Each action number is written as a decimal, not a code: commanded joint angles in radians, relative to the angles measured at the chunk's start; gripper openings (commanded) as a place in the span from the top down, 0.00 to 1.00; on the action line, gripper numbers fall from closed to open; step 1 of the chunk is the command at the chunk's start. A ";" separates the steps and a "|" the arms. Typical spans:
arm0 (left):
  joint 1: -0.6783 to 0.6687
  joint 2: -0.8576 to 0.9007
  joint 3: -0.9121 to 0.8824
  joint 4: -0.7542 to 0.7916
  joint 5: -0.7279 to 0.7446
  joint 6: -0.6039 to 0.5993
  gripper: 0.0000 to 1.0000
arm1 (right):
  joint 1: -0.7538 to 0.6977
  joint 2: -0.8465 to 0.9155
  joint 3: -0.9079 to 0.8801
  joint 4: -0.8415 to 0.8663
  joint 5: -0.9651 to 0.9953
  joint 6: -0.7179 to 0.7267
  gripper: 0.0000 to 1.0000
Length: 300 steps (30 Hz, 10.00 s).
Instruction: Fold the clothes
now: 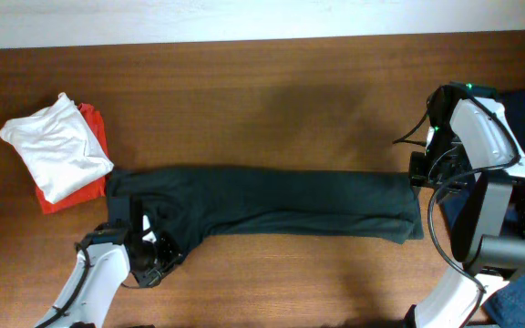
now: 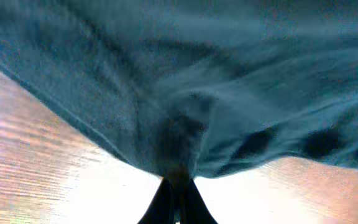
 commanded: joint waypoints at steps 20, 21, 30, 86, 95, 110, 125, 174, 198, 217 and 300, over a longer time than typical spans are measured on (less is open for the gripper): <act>-0.207 0.235 0.397 0.287 -0.057 0.097 0.64 | 0.001 -0.004 -0.005 -0.002 -0.002 0.000 0.54; -0.206 0.234 0.407 0.285 -0.056 0.114 0.63 | 0.001 -0.004 -0.005 -0.002 -0.002 0.001 0.54; -0.132 0.230 0.496 0.058 -0.167 0.212 0.59 | 0.001 -0.004 -0.005 0.001 -0.002 0.000 0.54; 0.182 0.187 0.561 -0.166 -0.191 0.295 0.36 | -0.056 -0.100 -0.221 0.040 -0.303 -0.144 0.50; 0.182 0.187 0.561 -0.166 -0.191 0.295 0.36 | -0.008 -0.100 -0.372 0.177 -0.314 -0.109 0.51; 0.182 0.187 0.561 -0.166 -0.191 0.295 0.36 | 0.003 -0.142 0.030 0.083 -0.288 -0.094 0.96; 0.182 0.187 0.561 -0.166 -0.192 0.295 0.36 | 0.018 -0.142 0.074 0.384 -0.319 -0.114 0.96; 0.182 0.187 0.561 -0.185 -0.192 0.296 0.35 | -0.016 -0.142 -0.190 0.126 -0.133 -0.111 0.30; 0.182 0.187 0.562 -0.183 -0.192 0.295 0.35 | -0.093 -0.142 -0.473 0.562 -0.325 -0.218 0.96; 0.182 0.187 0.561 -0.185 -0.191 0.295 0.35 | 0.536 -0.085 -0.010 0.211 -0.146 0.044 0.96; 0.115 0.647 0.557 -0.237 0.186 0.772 0.74 | 0.549 -0.043 -0.036 0.127 -0.016 0.296 0.47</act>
